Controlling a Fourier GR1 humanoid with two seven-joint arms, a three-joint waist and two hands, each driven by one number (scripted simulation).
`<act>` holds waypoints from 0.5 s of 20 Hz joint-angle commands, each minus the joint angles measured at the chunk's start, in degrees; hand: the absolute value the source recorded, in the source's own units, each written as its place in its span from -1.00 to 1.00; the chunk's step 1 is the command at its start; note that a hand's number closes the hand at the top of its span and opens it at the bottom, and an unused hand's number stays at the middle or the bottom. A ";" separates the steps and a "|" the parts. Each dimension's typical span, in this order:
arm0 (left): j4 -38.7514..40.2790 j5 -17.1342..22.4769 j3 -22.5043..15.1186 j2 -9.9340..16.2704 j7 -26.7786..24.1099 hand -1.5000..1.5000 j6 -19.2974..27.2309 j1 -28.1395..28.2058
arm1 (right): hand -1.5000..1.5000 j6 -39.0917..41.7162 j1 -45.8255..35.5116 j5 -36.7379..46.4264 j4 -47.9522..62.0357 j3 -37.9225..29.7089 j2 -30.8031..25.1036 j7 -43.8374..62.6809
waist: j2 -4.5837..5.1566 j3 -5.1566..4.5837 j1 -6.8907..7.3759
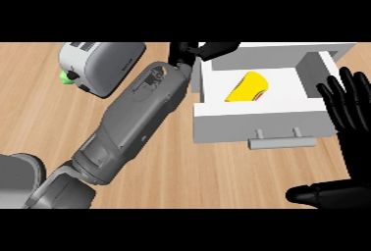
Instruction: Pick up the cup, place it into the drawer and close the drawer
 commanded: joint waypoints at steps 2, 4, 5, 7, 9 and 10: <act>5.60 4.10 -5.17 -0.02 -0.63 1.00 0.49 -4.23 | -1.00 1.87 -3.75 -3.03 4.01 -2.49 -2.09 0.01 | 0.37 0.04 -1.20; 9.14 4.16 -6.06 -0.02 -4.10 1.00 0.57 -2.96 | -1.00 -1.21 -3.38 1.23 1.10 2.05 1.14 0.73 | 0.52 0.01 -1.64; 11.21 3.76 -4.96 -0.02 -0.55 1.00 -0.33 -7.64 | -1.00 1.18 -4.26 -1.66 2.93 -1.11 -1.59 0.42 | 0.66 0.05 -1.86; 9.58 5.57 -9.33 -0.02 -2.43 1.00 1.12 -5.28 | -1.00 -1.13 -5.88 0.01 2.34 2.00 0.85 2.23 | 0.59 0.03 -2.33; 12.60 5.33 -8.64 -0.02 -3.15 1.00 -0.99 -6.05 | -1.00 1.40 -3.62 -1.25 6.47 -1.02 -0.45 -2.33 | 0.77 0.07 -1.83; 13.06 6.23 -9.73 -0.02 -2.92 1.00 -0.59 -5.33 | -1.00 -0.25 -3.71 0.95 2.74 1.87 0.79 -0.40 | 0.79 0.04 -2.61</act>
